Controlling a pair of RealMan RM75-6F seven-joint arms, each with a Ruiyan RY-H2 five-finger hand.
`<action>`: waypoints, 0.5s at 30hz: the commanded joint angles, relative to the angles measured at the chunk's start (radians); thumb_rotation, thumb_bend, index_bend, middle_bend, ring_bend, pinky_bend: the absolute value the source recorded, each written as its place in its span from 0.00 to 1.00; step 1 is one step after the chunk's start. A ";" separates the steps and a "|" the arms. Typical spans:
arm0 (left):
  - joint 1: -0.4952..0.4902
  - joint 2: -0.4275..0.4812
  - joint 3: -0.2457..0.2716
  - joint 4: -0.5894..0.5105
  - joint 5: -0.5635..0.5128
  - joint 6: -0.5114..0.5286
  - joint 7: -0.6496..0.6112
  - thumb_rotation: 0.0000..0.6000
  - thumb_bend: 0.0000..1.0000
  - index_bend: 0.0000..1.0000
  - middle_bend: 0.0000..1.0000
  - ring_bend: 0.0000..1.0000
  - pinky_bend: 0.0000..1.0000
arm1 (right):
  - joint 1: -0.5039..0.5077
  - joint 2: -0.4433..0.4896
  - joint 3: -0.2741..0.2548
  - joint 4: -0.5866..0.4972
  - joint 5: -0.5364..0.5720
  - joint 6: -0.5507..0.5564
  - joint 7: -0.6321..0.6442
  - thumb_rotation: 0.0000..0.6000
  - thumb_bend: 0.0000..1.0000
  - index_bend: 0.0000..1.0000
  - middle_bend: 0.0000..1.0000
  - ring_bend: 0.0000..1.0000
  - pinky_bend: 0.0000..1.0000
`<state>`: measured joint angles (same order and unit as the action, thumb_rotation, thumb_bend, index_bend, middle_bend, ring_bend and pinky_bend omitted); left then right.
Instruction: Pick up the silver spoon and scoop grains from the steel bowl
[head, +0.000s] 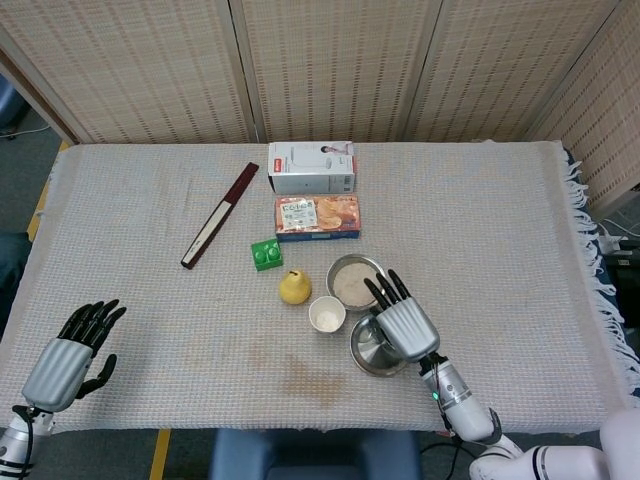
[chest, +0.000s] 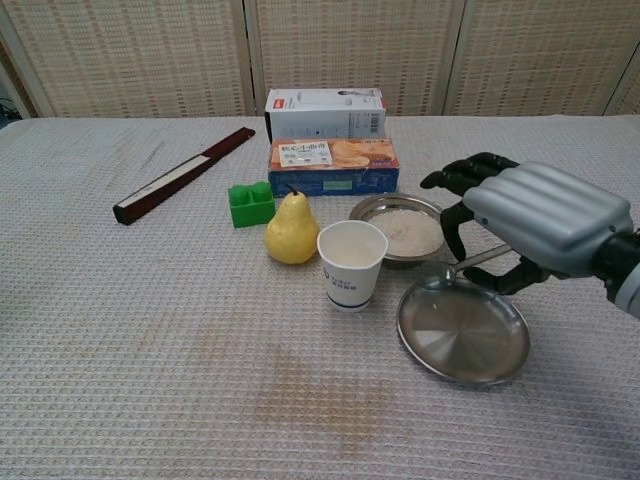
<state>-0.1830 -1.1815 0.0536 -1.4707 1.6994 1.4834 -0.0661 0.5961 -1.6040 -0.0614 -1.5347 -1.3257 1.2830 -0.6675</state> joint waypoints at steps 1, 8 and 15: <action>0.000 0.001 -0.001 0.001 -0.003 0.000 -0.002 1.00 0.52 0.00 0.00 0.00 0.08 | -0.031 -0.050 -0.021 0.094 -0.032 -0.043 0.063 1.00 0.47 0.69 0.08 0.00 0.00; -0.004 0.003 -0.004 0.010 -0.010 -0.007 -0.018 1.00 0.52 0.00 0.00 0.00 0.08 | -0.041 -0.087 -0.010 0.155 -0.045 -0.085 0.080 1.00 0.47 0.68 0.08 0.00 0.00; -0.005 0.003 -0.003 0.010 -0.010 -0.009 -0.021 1.00 0.53 0.00 0.00 0.00 0.08 | -0.052 -0.086 -0.001 0.158 -0.035 -0.117 0.049 1.00 0.47 0.51 0.08 0.00 0.00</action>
<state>-0.1878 -1.1781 0.0504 -1.4607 1.6895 1.4743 -0.0869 0.5456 -1.6903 -0.0639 -1.3760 -1.3620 1.1680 -0.6177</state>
